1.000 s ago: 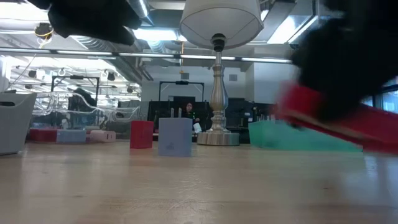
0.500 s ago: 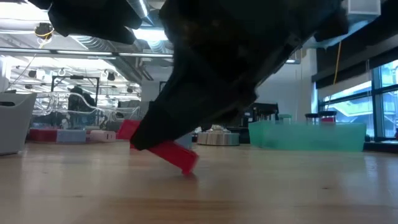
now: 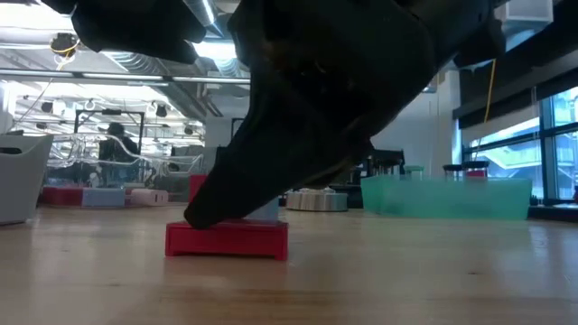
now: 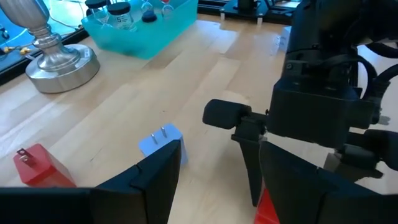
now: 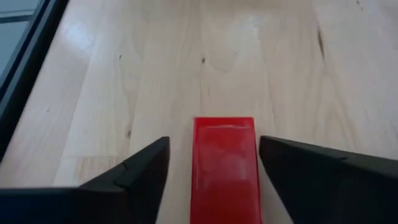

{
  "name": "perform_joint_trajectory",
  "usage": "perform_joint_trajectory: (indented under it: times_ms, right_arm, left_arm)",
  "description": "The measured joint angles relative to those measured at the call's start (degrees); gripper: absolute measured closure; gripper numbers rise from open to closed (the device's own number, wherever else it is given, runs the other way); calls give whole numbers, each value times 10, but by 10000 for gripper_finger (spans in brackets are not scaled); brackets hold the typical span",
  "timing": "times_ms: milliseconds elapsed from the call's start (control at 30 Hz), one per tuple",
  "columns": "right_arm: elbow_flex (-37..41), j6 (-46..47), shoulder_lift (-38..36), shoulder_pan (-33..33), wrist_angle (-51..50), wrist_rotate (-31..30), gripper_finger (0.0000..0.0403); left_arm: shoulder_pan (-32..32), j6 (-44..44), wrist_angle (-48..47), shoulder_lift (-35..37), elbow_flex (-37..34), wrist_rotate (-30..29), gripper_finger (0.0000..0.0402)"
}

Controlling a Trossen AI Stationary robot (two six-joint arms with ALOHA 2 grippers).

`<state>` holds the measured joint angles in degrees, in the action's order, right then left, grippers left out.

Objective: Pick & Place Office items
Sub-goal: Put the red digital timer into the gray bin

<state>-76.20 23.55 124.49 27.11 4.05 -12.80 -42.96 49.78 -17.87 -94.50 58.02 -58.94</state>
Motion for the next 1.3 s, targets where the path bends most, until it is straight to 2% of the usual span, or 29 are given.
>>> perform_joint_trajectory:
  times_ms: [167,267,467,600,733,900,1300]
  right_arm:
    - [0,0,-17,-1,-20,5,111]
    - [0,0,-58,-3,-82,17,99]
    - [0,2,-160,1,-222,15,100]
    - [0,10,-210,20,-302,-15,109]
    - [0,51,-247,41,-367,-38,114]
    - [0,93,-263,69,-413,-73,115]
    - [0,103,-263,97,-430,-92,115]
  left_arm:
    - [0,0,0,0,0,38,187]
    - [0,1,1,-1,0,73,187]
    - [0,-27,25,-26,0,141,185]
    - [1,-89,95,-55,0,180,171]
    - [10,-148,180,-89,0,181,150]
    - [41,-167,228,-125,0,191,122]
    - [94,-205,241,-177,-1,309,109]
